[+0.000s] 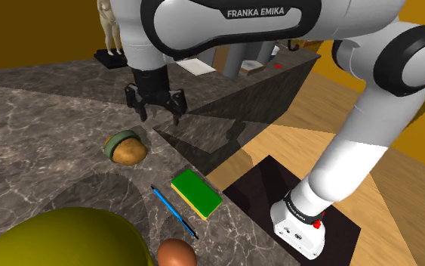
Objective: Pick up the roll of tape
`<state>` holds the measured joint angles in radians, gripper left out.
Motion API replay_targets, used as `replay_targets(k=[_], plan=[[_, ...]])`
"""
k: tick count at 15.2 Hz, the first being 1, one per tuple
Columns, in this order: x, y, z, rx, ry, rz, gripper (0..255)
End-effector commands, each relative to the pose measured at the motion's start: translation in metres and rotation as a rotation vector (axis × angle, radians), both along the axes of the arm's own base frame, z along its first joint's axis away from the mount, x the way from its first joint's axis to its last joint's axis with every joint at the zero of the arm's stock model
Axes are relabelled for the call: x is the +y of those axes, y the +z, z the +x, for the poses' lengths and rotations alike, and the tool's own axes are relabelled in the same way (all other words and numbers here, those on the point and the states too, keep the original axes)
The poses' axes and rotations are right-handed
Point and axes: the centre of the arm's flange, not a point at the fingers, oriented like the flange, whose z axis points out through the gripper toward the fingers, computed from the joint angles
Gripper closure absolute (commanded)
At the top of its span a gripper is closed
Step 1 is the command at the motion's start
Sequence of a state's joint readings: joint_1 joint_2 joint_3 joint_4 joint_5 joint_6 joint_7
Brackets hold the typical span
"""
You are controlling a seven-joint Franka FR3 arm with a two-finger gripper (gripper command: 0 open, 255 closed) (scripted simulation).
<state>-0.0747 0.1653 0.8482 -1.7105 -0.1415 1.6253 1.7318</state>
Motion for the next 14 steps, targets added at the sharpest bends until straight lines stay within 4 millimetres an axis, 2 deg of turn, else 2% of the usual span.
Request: replay_targets(k=[1,5,12,14], plan=[[0.019,-0.007,0.017,-0.003,-0.056,-0.010,0],[0.050,-0.020,0.053,-0.005,-0.145,-0.024,0],[0.050,-0.057,0.053,-0.005,-0.145,-0.024,0],[0.050,-0.060,0.053,-0.005,-0.145,-0.024,0]])
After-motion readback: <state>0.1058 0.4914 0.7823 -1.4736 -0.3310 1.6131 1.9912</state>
